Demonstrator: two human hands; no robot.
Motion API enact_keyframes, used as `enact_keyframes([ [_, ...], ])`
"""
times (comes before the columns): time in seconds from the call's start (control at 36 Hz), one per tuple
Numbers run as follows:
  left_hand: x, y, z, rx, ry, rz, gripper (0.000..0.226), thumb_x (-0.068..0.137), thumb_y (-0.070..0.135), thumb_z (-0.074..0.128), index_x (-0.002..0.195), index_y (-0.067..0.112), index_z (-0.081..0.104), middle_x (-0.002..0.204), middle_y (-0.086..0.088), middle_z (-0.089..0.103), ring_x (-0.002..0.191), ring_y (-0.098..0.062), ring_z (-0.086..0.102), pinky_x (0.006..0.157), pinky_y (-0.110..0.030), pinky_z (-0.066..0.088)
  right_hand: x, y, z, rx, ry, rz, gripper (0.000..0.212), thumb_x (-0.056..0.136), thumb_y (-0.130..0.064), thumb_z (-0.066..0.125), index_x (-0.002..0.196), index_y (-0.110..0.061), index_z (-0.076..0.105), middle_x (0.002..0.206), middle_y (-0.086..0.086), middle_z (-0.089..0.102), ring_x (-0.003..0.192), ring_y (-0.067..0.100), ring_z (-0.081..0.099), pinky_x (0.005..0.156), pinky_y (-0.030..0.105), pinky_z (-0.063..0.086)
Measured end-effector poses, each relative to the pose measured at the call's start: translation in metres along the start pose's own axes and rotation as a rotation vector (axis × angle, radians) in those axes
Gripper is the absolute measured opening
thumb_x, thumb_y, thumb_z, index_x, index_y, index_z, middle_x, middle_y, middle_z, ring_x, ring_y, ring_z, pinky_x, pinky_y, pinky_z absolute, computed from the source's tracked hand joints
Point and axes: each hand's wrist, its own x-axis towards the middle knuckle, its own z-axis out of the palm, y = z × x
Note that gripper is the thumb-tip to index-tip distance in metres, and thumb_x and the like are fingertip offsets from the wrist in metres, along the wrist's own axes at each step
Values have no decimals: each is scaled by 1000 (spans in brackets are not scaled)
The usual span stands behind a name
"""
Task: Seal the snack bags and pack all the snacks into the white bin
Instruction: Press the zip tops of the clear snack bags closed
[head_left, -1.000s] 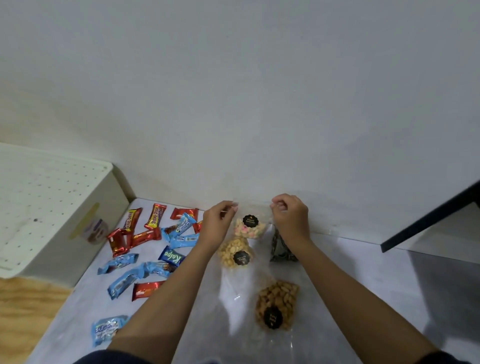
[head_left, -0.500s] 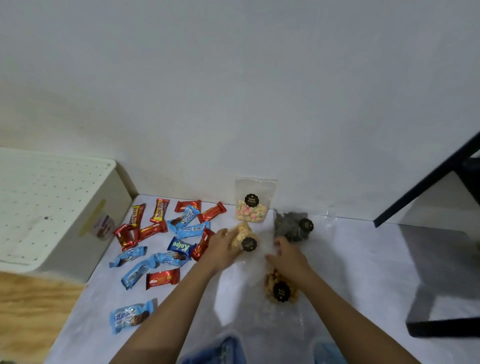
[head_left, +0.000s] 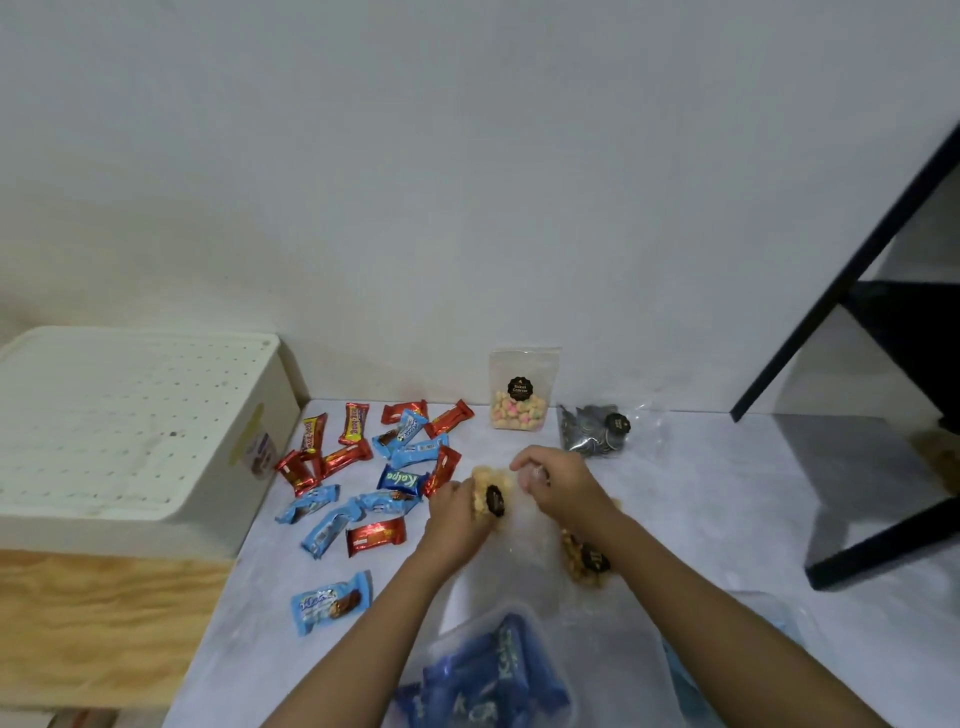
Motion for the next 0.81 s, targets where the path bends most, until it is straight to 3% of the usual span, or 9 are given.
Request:
enact_keyframes([
  [0.08, -11, 3, -15, -51, 67, 124, 60, 83, 26, 62, 137, 15, 38, 142, -7, 36, 134, -26, 29, 110, -38, 30, -5, -20, -5, -53, -43, -54, 24, 86, 0, 48, 98, -12, 65, 81, 3, 67, 71, 12, 61, 64, 15, 45],
  [0.14, -20, 6, -26, -83, 77, 238, 64, 85, 18, 62, 142, 18, 33, 145, -4, 31, 137, -21, 25, 111, -30, 24, -8, -31, -6, -89, -79, -74, 24, 85, -1, 52, 100, -15, 64, 78, -3, 65, 68, 5, 59, 66, 14, 45],
  [0.25, -37, 12, -38, -203, -61, 326, 35, 88, 15, 57, 124, 17, 55, 115, 4, 56, 105, -9, 51, 90, -24, 40, -15, -43, -4, -183, -142, -131, 21, 83, -6, 62, 101, -17, 63, 85, -1, 71, 74, 8, 62, 73, 20, 49],
  [0.33, -48, 8, -33, -295, -101, 312, 18, 91, 17, 55, 100, 10, 69, 89, -1, 68, 79, -7, 59, 76, -23, 47, -26, -39, 0, -191, -168, -100, 18, 83, -11, 63, 100, -19, 62, 87, 1, 72, 79, 10, 65, 77, 24, 53],
  [0.47, -57, -10, -22, -456, -46, 203, 18, 88, 8, 60, 102, 4, 70, 99, -4, 70, 88, -5, 62, 76, -5, 44, -46, -16, -3, -158, -142, 35, 12, 79, -16, 68, 89, -23, 65, 81, -8, 65, 80, 7, 63, 78, 23, 51],
  [0.61, -61, -20, -18, -580, -2, 154, 18, 87, 9, 61, 103, 6, 69, 100, -6, 69, 94, -13, 64, 80, -8, 48, -62, 1, -12, -92, -45, 125, 19, 78, -16, 72, 70, -31, 62, 73, -5, 64, 68, 4, 56, 67, 19, 46],
  [0.69, -63, -16, -22, -658, 36, 183, 19, 87, 9, 62, 105, 6, 68, 99, -2, 69, 91, -4, 63, 79, -8, 49, -67, 5, -12, -21, 15, 161, 18, 81, -12, 69, 74, -28, 65, 80, 3, 69, 72, 6, 60, 68, 15, 46],
  [0.81, -62, -10, -28, -715, 77, 217, 16, 86, 11, 62, 98, 19, 68, 98, 1, 70, 96, -10, 65, 87, -21, 51, -73, 7, -11, 133, 94, 201, 15, 84, -3, 64, 82, -18, 68, 76, -3, 69, 67, -7, 64, 64, 6, 48],
])
